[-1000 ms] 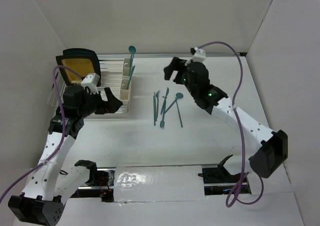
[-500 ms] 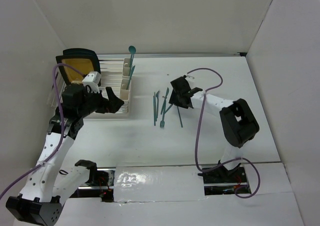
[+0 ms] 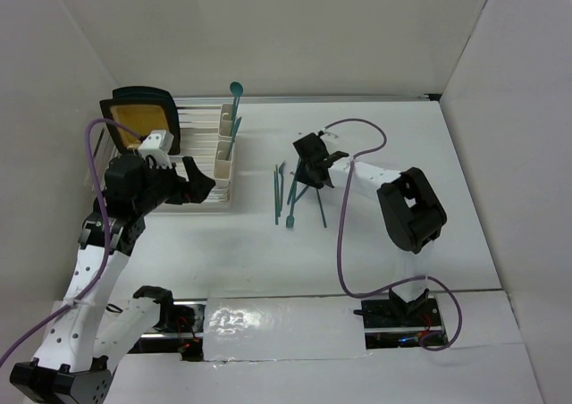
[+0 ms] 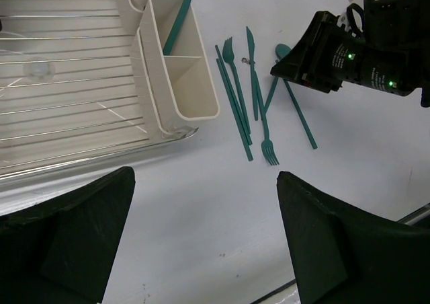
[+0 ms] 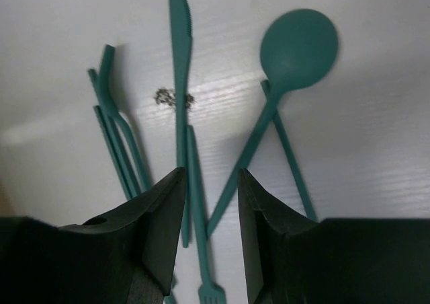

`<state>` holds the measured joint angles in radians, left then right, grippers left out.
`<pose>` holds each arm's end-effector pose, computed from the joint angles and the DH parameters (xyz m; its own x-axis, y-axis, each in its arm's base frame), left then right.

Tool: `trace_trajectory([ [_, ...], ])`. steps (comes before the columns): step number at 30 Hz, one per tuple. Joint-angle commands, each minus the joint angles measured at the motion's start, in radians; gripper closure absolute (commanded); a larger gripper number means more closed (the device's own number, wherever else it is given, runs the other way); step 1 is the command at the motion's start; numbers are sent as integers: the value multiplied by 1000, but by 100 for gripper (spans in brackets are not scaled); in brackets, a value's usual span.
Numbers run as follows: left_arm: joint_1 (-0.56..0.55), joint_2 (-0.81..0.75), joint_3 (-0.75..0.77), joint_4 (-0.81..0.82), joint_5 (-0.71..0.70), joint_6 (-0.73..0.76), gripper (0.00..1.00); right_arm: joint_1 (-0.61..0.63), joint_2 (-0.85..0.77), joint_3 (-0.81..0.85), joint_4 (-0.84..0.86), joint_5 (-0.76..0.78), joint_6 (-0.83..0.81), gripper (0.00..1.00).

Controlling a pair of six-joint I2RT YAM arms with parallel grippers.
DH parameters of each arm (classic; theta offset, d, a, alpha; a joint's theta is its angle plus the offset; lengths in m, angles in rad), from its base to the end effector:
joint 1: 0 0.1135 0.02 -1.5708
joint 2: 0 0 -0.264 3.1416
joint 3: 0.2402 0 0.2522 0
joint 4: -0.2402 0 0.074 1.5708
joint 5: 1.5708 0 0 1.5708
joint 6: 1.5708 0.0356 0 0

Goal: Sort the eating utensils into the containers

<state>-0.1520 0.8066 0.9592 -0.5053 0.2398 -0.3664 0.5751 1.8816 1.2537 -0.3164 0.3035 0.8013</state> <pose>0.1689 -0.0344 0.3631 -0.4504 -0.2831 -0.8468 0.2207 0.8837 -0.4128 0.3394 0.2073 0.1820 -0.7402 0.3371 -0.5818 0.2294 0.9400 0.2527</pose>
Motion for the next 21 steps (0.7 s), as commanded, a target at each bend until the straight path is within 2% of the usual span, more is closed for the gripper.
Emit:
trace_trajectory([
  [1, 6, -18, -8, 21, -27, 15, 0, 19, 42, 75, -13, 52, 35, 56],
  [5, 2, -20, -4, 17, -42, 26, 0, 22, 77, 95, -50, 94, 55, 60],
  [13, -8, -15, 7, 22, -73, 41, 0, 29, 106, 104, -107, 125, 72, 60],
  [21, -8, 0, 10, 24, -63, 37, 0, 8, 160, 104, -84, 144, 62, 60],
])
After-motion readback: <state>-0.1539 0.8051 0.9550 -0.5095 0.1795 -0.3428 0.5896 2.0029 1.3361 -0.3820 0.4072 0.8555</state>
